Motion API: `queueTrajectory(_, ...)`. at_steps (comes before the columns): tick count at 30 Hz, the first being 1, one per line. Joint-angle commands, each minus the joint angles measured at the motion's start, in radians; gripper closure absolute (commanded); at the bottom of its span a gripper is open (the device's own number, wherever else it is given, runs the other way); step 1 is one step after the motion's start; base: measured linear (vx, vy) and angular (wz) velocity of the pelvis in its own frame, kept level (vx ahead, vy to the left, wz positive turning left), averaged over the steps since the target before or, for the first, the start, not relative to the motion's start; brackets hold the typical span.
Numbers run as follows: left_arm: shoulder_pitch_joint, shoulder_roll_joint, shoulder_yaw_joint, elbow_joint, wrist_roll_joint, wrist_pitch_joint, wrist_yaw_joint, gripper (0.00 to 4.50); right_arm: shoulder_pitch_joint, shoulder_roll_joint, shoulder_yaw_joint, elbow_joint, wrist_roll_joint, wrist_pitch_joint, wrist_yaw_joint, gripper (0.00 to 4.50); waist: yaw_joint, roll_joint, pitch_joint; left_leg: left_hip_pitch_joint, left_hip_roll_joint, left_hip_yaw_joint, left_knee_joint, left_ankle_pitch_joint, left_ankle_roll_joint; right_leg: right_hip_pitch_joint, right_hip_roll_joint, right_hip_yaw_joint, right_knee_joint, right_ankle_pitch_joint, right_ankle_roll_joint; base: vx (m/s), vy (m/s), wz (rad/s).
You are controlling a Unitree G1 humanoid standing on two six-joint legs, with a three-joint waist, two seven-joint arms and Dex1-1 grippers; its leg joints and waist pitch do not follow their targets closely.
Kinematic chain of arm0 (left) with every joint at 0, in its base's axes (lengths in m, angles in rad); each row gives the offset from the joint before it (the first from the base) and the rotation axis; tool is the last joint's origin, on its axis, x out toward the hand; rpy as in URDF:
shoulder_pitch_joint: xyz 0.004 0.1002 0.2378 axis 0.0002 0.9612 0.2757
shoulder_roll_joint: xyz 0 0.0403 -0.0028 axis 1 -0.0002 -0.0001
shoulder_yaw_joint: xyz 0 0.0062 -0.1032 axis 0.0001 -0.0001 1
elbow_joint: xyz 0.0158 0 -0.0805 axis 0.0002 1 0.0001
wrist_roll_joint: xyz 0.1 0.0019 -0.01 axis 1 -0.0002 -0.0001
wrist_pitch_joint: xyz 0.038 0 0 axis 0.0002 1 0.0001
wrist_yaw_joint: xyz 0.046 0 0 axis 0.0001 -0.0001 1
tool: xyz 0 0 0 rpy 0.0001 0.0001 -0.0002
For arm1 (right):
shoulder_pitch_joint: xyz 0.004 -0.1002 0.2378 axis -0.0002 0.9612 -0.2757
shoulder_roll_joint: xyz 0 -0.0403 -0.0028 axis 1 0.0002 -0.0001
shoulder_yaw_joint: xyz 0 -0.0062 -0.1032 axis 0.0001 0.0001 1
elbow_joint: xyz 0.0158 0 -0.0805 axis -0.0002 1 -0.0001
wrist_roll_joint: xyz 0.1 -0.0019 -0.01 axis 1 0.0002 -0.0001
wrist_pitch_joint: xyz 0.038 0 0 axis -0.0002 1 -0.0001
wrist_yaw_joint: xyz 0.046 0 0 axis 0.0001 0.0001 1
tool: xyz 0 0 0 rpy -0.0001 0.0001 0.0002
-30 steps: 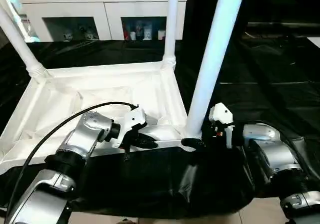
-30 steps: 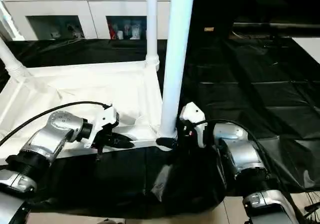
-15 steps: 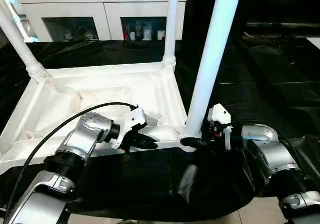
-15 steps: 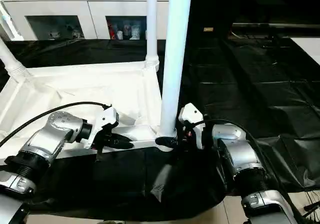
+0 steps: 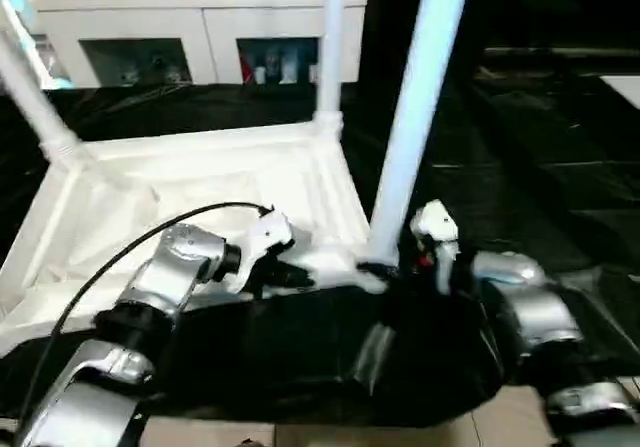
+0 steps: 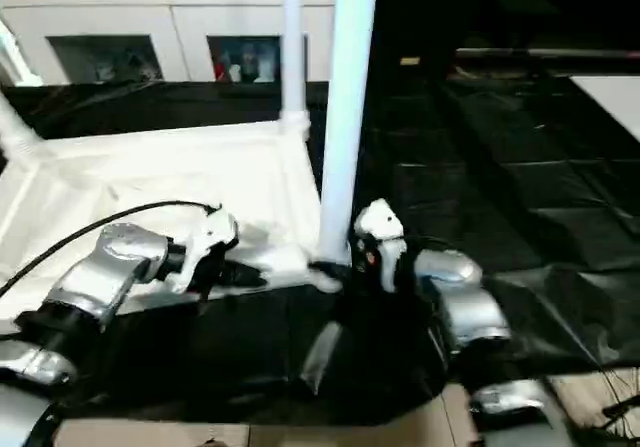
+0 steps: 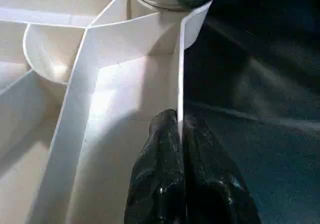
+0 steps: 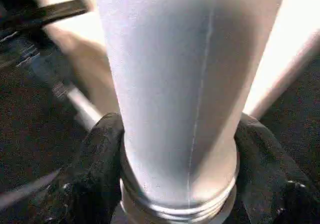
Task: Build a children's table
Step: Rotate leg to tighten
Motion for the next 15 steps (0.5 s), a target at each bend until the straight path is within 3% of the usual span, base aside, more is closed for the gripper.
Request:
queueTrajectory(1,-0.004,-0.061,-0.013,0.067,0.017,0.041,0.093,4.5,-0.015,0.061,0.003,0.061,-0.023,0.03,-0.134,1.84,-0.006,-0.001,-0.042,0.02,0.048,-0.021,-0.087,-0.326,0.004,0.028,-0.058,0.033,-0.085,-0.262,-0.239,0.0,0.0,0.0)
queueTrajectory(3,-0.032,-0.111,-0.001,0.104,0.017,0.06,0.165,4.5,-0.032,0.121,-0.007,0.107,-0.032,0.03,-0.244,1.84,-0.009,-0.002,-0.037,0.026,0.048,-0.025,-0.094,-0.379,-0.019,0.023,-0.059,0.035,-0.095,-0.336,-0.209,0.0,0.0,0.0)
queueTrajectory(4,-0.032,-0.111,-0.001,0.104,0.017,0.06,0.165,4.5,-0.032,0.121,-0.007,0.107,-0.032,0.03,-0.244,1.84,-0.01,0.002,-0.038,0.029,0.047,-0.026,-0.093,-0.389,-0.027,0.022,-0.061,0.036,-0.096,-0.35,-0.204,0.0,0.0,0.0)
queueTrajectory(6,-0.058,-0.15,0.011,0.14,0.017,0.07,0.23,4.5,-0.056,0.168,-0.021,0.155,-0.034,0.026,-0.337,1.84,-0.017,0.0,-0.037,0.031,0.046,-0.031,-0.097,-0.423,-0.038,0.02,-0.061,0.038,-0.103,-0.376,-0.189,0.0,0.0,0.0)
queueTrajectory(8,-0.116,-0.22,0.039,0.242,0.026,0.059,0.38,4.5,-0.119,0.248,-0.052,0.268,-0.047,0.018,-0.526,1.84,-0.025,0.002,-0.035,0.041,0.043,-0.031,-0.096,-0.46,-0.048,0.009,-0.059,0.038,-0.109,-0.409,-0.185,0.0,0.0,0.0)
queueTrajectory(12,-0.15,-0.249,0.044,0.3,0.044,0.041,0.448,4.5,-0.168,0.3,-0.091,0.343,-0.038,-0.011,-0.629,1.84,-0.022,0.001,-0.037,0.039,0.041,-0.031,-0.096,-0.467,-0.035,0.007,-0.061,0.04,-0.116,-0.414,-0.17,0.0,0.0,0.0)
queueTrajectory(15,-0.16,-0.246,0.039,0.317,0.057,0.019,0.445,4.5,-0.188,0.321,-0.096,0.366,-0.054,-0.035,-0.65,1.84,-0.02,0.0,-0.038,0.03,0.043,-0.032,-0.1,-0.444,-0.02,0.012,-0.062,0.04,-0.113,-0.379,-0.166,0.0,0.0,0.0)
